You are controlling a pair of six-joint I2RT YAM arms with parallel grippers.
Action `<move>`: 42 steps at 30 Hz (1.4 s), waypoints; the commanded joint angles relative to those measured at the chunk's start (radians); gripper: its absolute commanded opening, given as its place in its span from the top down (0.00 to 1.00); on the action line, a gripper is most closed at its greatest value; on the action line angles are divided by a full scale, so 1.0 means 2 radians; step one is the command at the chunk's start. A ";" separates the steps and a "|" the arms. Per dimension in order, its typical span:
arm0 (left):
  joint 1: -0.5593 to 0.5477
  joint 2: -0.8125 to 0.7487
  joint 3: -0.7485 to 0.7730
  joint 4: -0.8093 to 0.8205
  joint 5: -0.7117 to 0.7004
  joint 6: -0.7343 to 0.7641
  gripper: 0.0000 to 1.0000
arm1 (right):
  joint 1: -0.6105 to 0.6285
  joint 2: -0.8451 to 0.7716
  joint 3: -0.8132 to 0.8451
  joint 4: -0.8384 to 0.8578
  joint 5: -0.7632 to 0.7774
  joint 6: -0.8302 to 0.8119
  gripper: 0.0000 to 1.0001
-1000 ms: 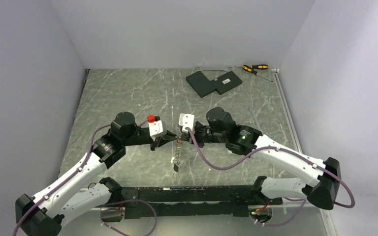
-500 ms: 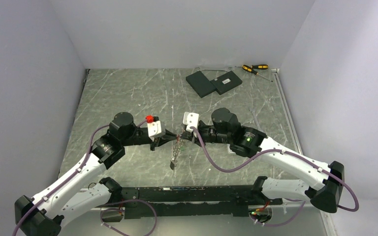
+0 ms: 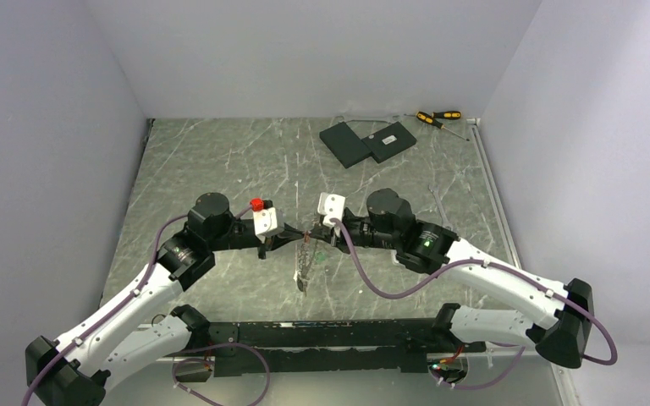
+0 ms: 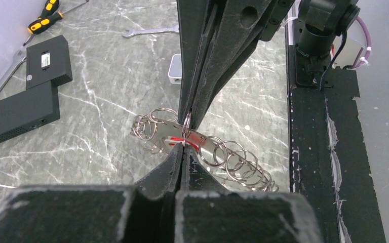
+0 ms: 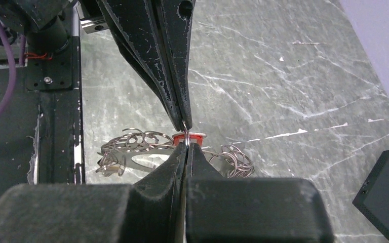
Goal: Put the keys on the keyring
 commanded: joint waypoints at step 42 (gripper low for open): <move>0.003 -0.028 0.004 0.040 0.020 -0.008 0.72 | 0.001 -0.029 -0.030 0.123 -0.014 0.045 1.00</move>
